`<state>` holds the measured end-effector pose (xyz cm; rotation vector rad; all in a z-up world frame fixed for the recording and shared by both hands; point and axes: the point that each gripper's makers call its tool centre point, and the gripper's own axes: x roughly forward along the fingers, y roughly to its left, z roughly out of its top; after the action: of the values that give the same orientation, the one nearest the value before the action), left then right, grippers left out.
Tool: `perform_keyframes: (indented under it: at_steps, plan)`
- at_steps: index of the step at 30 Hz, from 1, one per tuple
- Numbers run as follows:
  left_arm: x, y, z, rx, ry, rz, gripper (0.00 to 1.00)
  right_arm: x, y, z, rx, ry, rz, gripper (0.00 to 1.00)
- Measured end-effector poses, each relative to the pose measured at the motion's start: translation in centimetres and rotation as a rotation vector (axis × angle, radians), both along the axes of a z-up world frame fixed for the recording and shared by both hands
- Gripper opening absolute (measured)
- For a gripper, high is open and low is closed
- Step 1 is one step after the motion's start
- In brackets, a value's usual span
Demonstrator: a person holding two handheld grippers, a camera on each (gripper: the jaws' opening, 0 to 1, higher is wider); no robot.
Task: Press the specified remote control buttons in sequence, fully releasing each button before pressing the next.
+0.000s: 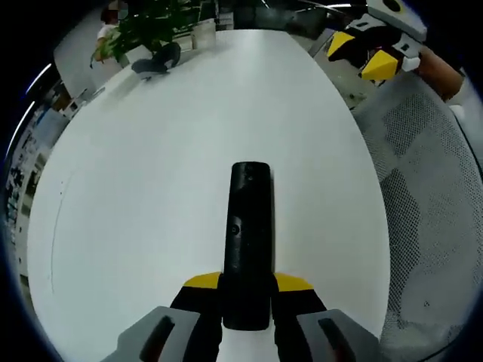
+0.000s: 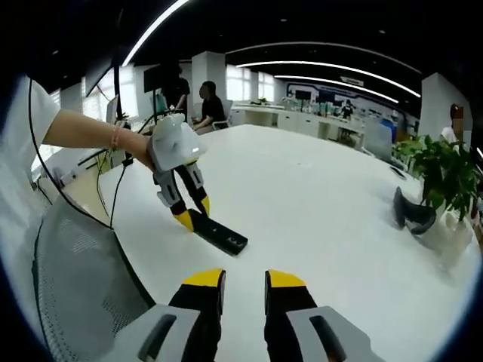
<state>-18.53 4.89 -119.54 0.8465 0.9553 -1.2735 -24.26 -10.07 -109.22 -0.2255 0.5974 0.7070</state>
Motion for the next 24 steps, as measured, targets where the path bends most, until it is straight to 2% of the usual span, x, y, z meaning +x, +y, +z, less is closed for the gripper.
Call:
perform_keyframes:
  at_steps: [4, 10, 24]
  plan:
    - [-1.4, -0.2, 0.0, -0.002, 0.007, -0.012, 0.22, 0.2, 0.5, -0.4, -0.005, 0.016, 0.034, 0.17]
    - [-3.2, -0.4, 0.0, 0.008, 0.010, -0.025, 0.22, 0.2, 1.4, -1.5, -0.053, 0.044, 0.118, 0.16]
    - [-5.6, -0.6, 0.0, -0.001, 0.015, -0.005, 0.22, 0.1, 4.1, -3.5, -0.156, 0.085, 0.332, 0.13]
